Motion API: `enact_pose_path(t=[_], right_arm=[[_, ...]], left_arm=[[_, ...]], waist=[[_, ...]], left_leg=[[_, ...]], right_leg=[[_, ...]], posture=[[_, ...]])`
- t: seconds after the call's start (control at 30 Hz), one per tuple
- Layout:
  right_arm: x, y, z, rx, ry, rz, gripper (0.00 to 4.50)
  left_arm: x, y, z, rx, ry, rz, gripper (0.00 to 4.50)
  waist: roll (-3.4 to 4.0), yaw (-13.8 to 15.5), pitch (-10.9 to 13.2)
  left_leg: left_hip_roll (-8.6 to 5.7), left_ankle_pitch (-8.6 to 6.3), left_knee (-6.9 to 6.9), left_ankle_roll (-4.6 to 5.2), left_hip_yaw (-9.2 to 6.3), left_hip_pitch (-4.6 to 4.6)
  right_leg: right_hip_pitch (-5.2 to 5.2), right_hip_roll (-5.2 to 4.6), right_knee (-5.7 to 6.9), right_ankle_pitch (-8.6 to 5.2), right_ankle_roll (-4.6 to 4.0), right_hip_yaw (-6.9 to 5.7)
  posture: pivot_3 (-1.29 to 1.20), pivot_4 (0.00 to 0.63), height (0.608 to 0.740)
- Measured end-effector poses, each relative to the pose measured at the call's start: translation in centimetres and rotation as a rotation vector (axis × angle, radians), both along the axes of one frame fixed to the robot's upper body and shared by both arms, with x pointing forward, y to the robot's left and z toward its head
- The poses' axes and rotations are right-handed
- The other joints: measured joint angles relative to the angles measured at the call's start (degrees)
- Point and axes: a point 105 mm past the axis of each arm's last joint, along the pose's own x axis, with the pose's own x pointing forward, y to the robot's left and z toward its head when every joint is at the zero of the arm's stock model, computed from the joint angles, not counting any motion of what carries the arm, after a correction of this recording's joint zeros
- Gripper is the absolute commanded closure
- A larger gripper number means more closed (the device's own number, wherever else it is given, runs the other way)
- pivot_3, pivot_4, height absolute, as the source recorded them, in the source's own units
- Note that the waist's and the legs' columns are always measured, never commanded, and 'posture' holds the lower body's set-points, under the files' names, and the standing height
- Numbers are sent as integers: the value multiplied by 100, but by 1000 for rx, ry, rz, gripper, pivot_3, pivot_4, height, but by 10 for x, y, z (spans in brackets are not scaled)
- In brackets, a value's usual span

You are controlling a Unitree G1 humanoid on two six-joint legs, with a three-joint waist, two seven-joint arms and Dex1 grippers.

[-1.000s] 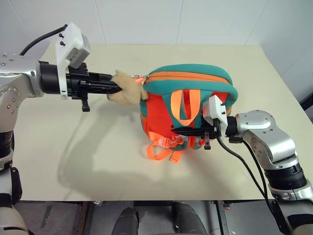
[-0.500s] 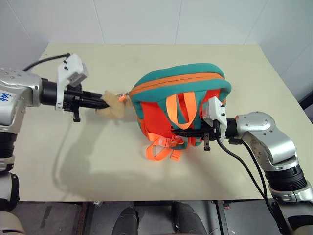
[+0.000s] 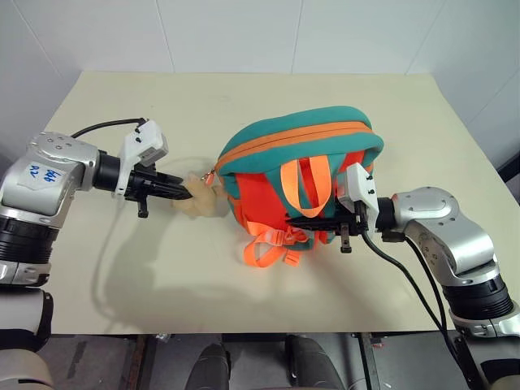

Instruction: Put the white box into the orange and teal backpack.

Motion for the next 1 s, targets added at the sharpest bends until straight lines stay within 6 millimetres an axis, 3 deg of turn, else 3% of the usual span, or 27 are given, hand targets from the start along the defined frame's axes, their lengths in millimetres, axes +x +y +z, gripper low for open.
enact_pose_path(t=[0.47,1.0], right_arm=[[1,-1,-1,4,14,-7,3989],[6,-1,2,4,-5,-19,3989]], left_arm=[[3,-12,-33,119,91,-78,4277],[28,-23,-44,110,82,-90,4278]], waist=[[0,1,0],[-2,17,-1]], left_leg=[[-1,0,3,0,0,0],[-3,0,14,1,-2,1]], right_leg=[[0,0,4,0,0,0],[2,-1,13,0,0,-1]], posture=[[0,150,740],[0,150,740]])
